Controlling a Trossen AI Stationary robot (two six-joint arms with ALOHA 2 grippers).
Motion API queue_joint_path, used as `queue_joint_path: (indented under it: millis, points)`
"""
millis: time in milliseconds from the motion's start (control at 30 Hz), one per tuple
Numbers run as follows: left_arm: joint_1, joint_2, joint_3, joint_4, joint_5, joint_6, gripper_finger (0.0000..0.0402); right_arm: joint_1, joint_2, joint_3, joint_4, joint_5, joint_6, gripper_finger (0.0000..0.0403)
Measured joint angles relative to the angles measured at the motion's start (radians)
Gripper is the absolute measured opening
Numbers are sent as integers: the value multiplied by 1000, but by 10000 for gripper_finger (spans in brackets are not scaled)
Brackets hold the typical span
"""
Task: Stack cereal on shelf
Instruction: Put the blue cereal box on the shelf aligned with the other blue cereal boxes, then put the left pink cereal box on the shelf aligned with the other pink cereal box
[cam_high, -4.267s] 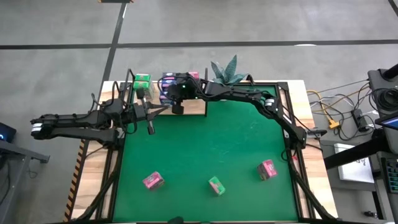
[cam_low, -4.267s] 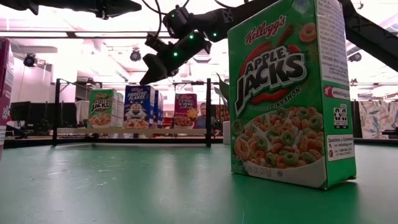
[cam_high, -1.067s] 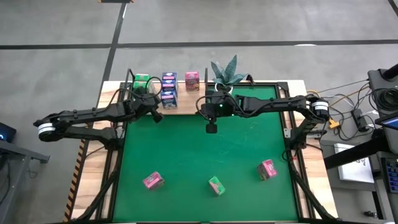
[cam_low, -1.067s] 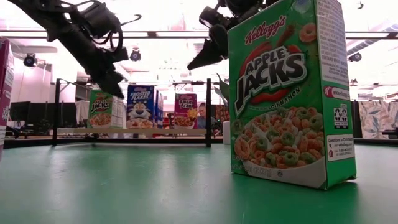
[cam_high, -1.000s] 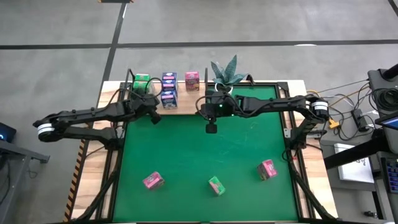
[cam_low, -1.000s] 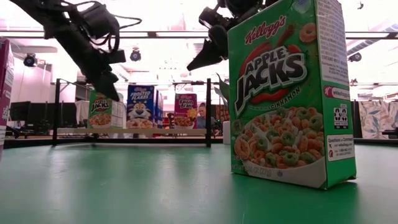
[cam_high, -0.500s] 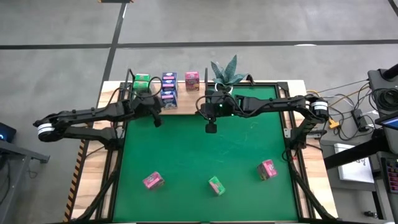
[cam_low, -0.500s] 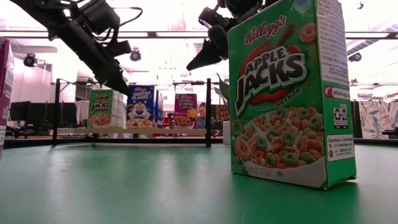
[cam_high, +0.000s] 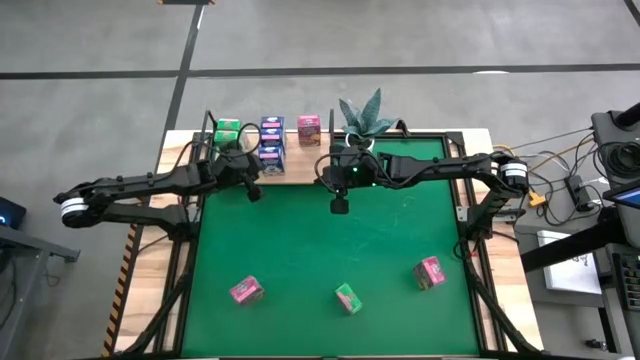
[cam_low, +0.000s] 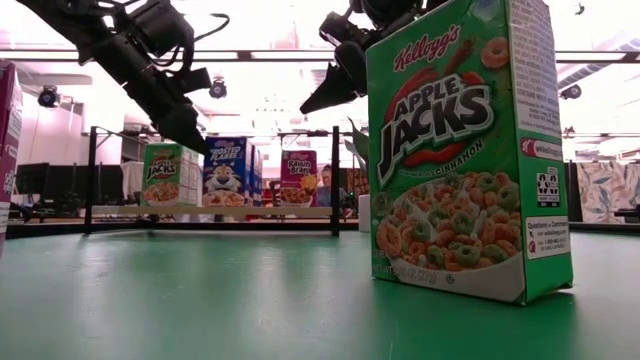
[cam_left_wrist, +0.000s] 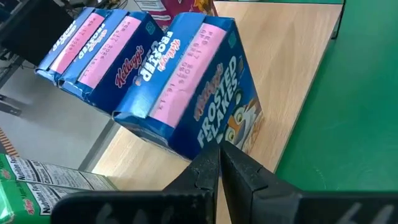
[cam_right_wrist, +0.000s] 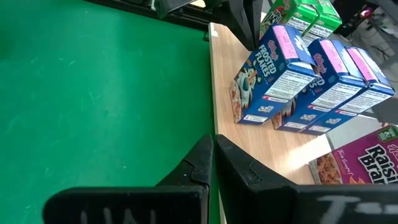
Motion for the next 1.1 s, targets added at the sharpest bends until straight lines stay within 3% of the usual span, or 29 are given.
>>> queue_joint_path:
  millis: [133, 333, 533, 867, 1100]
  points:
    - [-9, -7, 0, 0, 3, -30, 0, 0, 0, -6, -1, 0, 1, 9]
    - [-66, -63, 0, 0, 116, -112, 0, 10, 0, -29, 24, -2, -5, 9]
    - [-179, -108, 60, -76, 132, -243, 0, 13, 0, -129, 227, -64, -23, 9]
    - [-377, -51, 263, -334, 137, -535, 0, 13, 0, -208, 315, -80, -40, 9]
    - [-509, 96, 479, -589, 295, -850, 0, 13, 0, -221, 368, -81, -98, 9]
